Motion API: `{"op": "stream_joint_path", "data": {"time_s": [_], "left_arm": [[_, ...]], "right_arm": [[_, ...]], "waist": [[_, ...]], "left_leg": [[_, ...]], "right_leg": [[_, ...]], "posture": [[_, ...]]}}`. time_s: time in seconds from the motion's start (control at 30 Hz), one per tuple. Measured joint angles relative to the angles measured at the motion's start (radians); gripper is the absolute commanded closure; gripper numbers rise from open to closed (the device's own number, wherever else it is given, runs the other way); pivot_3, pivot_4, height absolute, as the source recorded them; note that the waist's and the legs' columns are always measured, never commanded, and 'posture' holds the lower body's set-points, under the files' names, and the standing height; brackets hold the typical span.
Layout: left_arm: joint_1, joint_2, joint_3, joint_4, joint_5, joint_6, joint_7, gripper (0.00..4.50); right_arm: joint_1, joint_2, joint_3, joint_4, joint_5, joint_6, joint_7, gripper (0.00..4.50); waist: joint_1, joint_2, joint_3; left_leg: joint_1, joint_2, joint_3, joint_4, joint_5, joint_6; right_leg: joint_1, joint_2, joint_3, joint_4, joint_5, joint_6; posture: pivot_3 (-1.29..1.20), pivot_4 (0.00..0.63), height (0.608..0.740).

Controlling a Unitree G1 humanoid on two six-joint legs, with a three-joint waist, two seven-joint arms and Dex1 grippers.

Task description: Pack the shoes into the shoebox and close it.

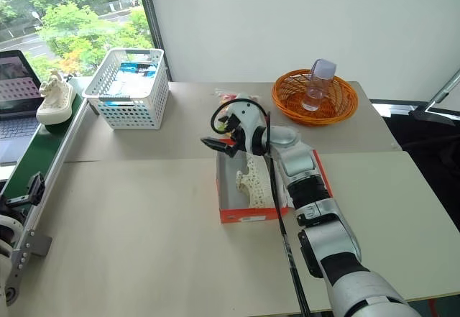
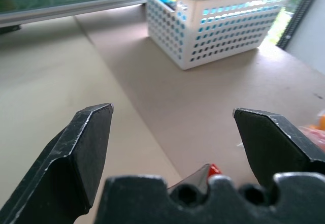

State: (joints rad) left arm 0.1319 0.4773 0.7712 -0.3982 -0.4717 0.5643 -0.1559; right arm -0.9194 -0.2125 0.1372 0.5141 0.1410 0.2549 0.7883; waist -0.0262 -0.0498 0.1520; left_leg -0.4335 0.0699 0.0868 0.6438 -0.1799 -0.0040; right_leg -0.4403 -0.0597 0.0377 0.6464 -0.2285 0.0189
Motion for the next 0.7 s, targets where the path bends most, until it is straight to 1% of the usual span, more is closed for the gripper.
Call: {"op": "stream_joint_path", "data": {"time_s": [0.17, 0.37, 0.43, 0.53, 0.7], "left_arm": [[-0.042, 0.063, -0.002, 0.135, 0.02, -0.036, -0.028, 0.0], [-0.115, 0.181, -0.005, 0.354, 0.041, -0.053, -0.088, 0.0], [-0.187, 0.252, -0.013, 0.48, 0.042, -0.052, -0.122, 0.0], [-0.281, 0.336, -0.024, 0.616, 0.043, -0.053, -0.161, 0.0], [-0.362, 0.368, -0.083, 0.744, 0.064, -0.067, -0.211, 0.0]], "right_arm": [[0.035, 0.009, -0.001, -0.087, 0.011, 0.051, -0.007, 0.05], [0.064, 0.008, -0.002, -0.143, 0.031, 0.103, -0.024, 0.05], [0.077, 0.007, -0.002, -0.17, 0.038, 0.125, -0.027, 0.05], [0.089, 0.008, 0.0, -0.211, 0.041, 0.146, -0.027, 0.05], [0.107, 0.008, 0.0, -0.242, 0.042, 0.165, -0.028, 0.05]], "waist": [[-0.007, 0.0, 0.0], [-0.016, 0.0, 0.0], [-0.015, 0.0, 0.0], [-0.016, 0.0, 0.0], [-0.016, 0.0, 0.0]], "left_leg": [[0.0, 0.001, 0.0, -0.001, 0.0, 0.0], [0.0, 0.001, 0.0, -0.001, 0.0, 0.0], [0.0, 0.001, 0.0, -0.001, 0.0, -0.001], [-0.001, 0.001, 0.0, -0.001, 0.0, -0.001], [-0.001, 0.001, 0.0, -0.003, 0.0, -0.001]], "right_leg": [[0.0, 0.0, 0.0, 0.0, 0.0, 0.0], [-0.001, 0.0, -0.001, 0.0, 0.0, 0.0], [-0.001, 0.0, -0.002, 0.0, 0.0, -0.001], [-0.001, -0.001, -0.002, 0.0, 0.0, 0.0], [-0.002, -0.001, -0.003, 0.0, 0.0, 0.0]], "posture": [[0.0, 0.15, 0.74], [0.0, 0.15, 0.74], [0.0, 0.15, 0.74], [0.0, 0.15, 0.74], [0.0, 0.15, 0.74]]}}
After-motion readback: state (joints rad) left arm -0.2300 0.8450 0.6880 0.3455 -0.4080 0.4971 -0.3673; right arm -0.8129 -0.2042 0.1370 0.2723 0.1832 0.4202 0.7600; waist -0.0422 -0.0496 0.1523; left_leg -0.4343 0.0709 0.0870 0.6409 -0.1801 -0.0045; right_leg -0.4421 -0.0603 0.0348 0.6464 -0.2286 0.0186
